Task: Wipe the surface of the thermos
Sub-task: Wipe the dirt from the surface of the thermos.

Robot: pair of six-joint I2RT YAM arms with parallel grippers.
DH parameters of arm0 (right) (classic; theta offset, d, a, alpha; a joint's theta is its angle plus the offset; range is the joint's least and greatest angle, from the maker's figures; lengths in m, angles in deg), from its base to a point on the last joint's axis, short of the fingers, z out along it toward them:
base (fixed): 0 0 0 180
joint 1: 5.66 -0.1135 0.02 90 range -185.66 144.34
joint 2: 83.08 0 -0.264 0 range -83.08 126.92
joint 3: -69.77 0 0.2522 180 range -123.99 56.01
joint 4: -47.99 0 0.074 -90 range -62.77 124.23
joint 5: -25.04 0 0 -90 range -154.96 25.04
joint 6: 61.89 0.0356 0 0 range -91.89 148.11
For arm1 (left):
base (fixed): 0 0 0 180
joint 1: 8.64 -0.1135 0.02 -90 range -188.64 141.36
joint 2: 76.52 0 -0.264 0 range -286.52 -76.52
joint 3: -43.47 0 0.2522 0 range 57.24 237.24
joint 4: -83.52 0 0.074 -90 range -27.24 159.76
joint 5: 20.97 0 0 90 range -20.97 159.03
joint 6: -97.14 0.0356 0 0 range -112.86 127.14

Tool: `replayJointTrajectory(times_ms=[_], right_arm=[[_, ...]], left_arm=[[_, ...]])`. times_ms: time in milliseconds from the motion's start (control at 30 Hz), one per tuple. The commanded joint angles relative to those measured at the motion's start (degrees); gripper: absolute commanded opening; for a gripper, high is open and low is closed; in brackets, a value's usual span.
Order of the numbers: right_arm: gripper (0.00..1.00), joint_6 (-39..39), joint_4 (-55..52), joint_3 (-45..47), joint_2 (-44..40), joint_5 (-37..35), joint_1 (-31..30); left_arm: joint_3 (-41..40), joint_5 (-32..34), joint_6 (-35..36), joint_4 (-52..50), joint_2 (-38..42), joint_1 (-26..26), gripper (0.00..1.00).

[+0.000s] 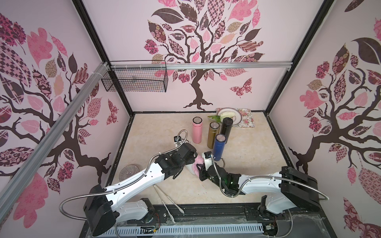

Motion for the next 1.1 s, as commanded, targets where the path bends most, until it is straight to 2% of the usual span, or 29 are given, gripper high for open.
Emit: replayJointTrajectory(times_ms=[0, 133, 367, 500, 600, 700, 800, 967, 1067], right_arm=[[0.0, -2.9, 8.0, -3.3, 2.9, 6.5, -1.3], [0.0, 0.6, 10.0, -1.8, 4.6, 8.8, -1.4], [0.0, 13.1, 3.6, 2.1, 7.3, 8.8, -1.2], [0.0, 15.5, 5.3, 5.2, 3.4, 12.0, -1.3], [0.0, 15.3, 4.3, 6.5, -2.8, 14.0, -0.5], [0.0, 18.7, 8.1, 10.0, -9.0, 24.9, 5.2], [0.0, 23.4, 8.6, 12.2, -13.8, 36.1, 12.2], [0.0, 28.2, 8.0, 11.5, -19.6, 46.0, 18.6], [0.0, 31.1, 11.6, 10.3, -19.4, 49.9, 19.8]], left_arm=[[2.6, -8.0, -1.6, 5.6, 0.2, 1.6, 0.0], [2.8, -9.5, 1.5, 5.3, 0.3, 1.6, 0.0], [7.4, -12.3, 18.8, -2.3, -0.2, 1.7, 0.0], [6.2, -14.3, 27.6, -2.4, 0.2, 1.6, 0.0], [2.3, -15.2, 31.9, 2.1, 3.0, 1.6, 0.0], [-2.3, -20.7, 35.4, 8.5, 6.4, 1.7, 0.0], [-7.1, -30.2, 39.4, 15.5, 8.2, 1.6, 0.0], [-11.3, -38.8, 44.4, 20.8, 7.5, 2.2, 0.0], [-12.5, -39.5, 47.6, 22.0, 6.8, 3.6, 0.0]])
